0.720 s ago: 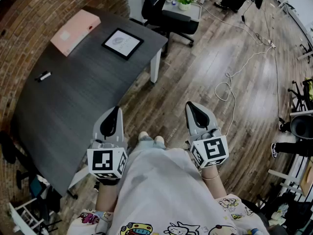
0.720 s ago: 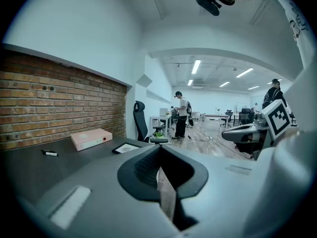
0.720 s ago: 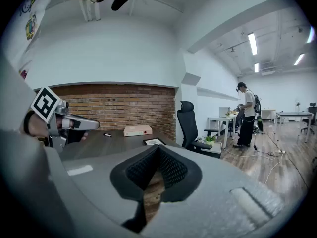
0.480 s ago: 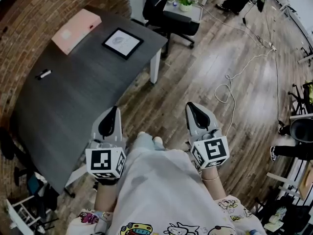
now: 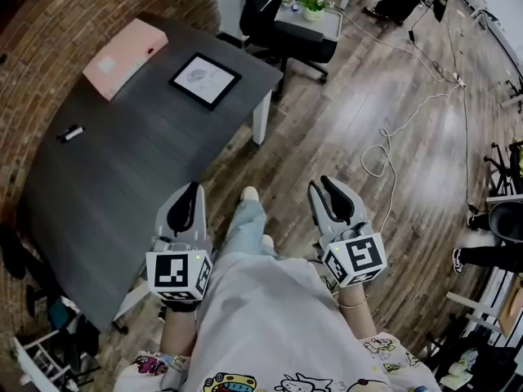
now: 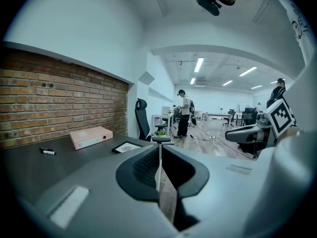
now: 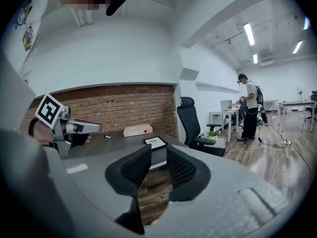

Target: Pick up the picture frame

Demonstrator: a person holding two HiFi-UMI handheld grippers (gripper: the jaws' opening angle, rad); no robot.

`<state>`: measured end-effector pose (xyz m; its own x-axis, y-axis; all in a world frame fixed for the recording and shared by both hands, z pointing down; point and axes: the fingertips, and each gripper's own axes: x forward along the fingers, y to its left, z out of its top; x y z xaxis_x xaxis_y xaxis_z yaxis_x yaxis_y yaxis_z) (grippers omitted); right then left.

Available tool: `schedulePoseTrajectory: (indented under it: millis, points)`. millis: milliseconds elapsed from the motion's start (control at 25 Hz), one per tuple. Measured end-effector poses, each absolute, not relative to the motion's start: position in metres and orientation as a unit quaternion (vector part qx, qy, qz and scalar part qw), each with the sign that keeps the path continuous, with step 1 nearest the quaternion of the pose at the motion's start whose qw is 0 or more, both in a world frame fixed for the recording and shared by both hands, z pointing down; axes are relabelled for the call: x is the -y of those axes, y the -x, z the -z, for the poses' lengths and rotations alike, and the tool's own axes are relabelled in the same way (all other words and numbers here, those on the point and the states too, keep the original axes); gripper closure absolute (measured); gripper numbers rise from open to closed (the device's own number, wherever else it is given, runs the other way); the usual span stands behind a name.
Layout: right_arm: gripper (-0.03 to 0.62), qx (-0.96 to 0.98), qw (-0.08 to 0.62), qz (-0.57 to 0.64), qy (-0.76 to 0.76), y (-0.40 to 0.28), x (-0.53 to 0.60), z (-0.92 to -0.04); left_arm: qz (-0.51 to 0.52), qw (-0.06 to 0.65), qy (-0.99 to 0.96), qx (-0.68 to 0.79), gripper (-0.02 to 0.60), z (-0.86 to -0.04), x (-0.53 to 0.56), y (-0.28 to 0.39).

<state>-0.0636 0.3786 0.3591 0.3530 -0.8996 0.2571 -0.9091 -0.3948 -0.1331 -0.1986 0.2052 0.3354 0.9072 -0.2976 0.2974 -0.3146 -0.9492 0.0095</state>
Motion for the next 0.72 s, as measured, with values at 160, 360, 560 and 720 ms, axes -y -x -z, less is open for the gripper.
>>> schedulePoseTrajectory:
  millis: [160, 360, 560, 720]
  points:
    - [0.502, 0.554, 0.016, -0.140, -0.820, 0.038, -0.349, -0.352, -0.142, 0.038, -0.977, 0.151, 0.534, -0.332, -0.177, 0.167]
    - [0.498, 0.563, 0.012, -0.124, -0.817, 0.008, -0.295, -0.338, -0.137, 0.044, -0.979, 0.148, 0.513, -0.328, -0.127, 0.135]
    - [0.467, 0.569, 0.002, -0.117, -0.814, -0.019, -0.263, -0.324, -0.133, 0.042, -0.980, 0.142, 0.488, -0.318, -0.096, 0.106]
    - [0.439, 0.569, 0.005, -0.125, -0.813, -0.035, -0.236, -0.321, -0.131, 0.047, -0.981, 0.138, 0.472, -0.317, -0.074, 0.088]
